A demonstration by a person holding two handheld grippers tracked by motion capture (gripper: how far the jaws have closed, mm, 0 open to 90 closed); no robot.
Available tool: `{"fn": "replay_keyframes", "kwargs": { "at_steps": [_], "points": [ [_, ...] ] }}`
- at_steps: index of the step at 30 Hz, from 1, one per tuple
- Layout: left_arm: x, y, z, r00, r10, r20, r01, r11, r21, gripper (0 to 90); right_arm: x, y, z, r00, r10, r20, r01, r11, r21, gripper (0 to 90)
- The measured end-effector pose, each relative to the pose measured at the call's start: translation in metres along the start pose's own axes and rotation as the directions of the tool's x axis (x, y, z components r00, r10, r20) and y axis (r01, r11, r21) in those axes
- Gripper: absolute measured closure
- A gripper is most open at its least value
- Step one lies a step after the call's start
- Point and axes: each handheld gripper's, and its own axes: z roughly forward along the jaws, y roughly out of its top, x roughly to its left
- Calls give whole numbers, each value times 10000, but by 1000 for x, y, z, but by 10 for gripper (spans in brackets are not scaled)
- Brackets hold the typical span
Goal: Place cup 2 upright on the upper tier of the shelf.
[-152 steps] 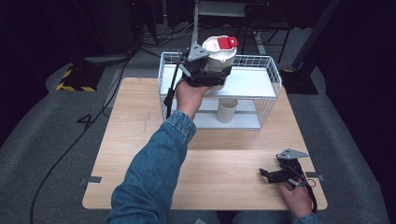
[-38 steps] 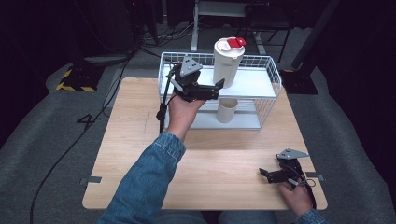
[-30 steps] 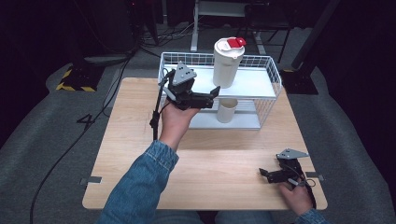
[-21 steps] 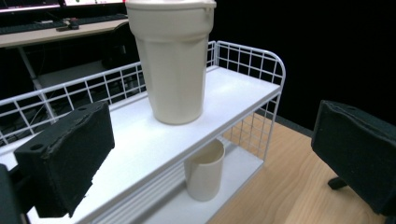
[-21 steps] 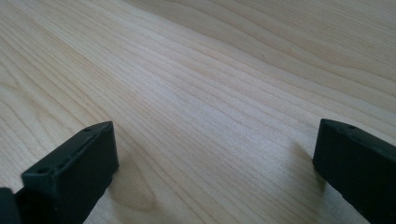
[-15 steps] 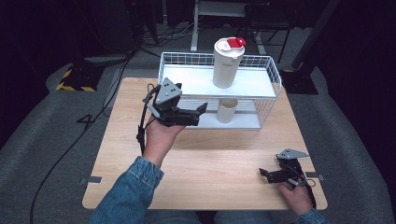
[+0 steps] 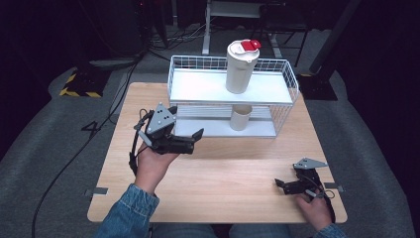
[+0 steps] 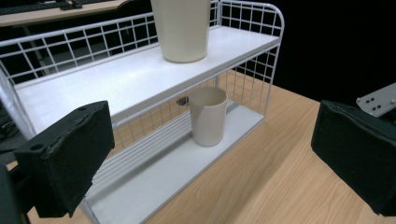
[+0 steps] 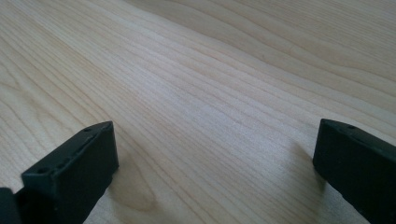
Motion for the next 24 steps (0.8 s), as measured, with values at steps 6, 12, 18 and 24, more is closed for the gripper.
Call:
{"fn": "replay_keyframes", "kwargs": {
  "at_steps": [6, 12, 18, 24],
  "points": [
    [3, -21, -7, 9999, -91, -87, 93, 9996, 249, 0, 0, 0, 0, 10000, 1, 0, -1, 10000, 1, 1],
    [4, -44, -13, 9996, -42, -289, 64, 9971, 758, 0, 0, 0, 0, 10000, 5, 0, -5, 10000, 2, 1],
    [4, -77, -14, 9989, -246, -390, 294, 9914, 1279, 0, 0, 0, 0, 10000, 12, -2, -12, 10000, 5, 1],
    [7, -94, -16, 9971, -597, -471, 659, 9874, 1441, 0, 0, 0, 0, 10000, 15, -1, -15, 10000, 3, 1]
  ]
}}
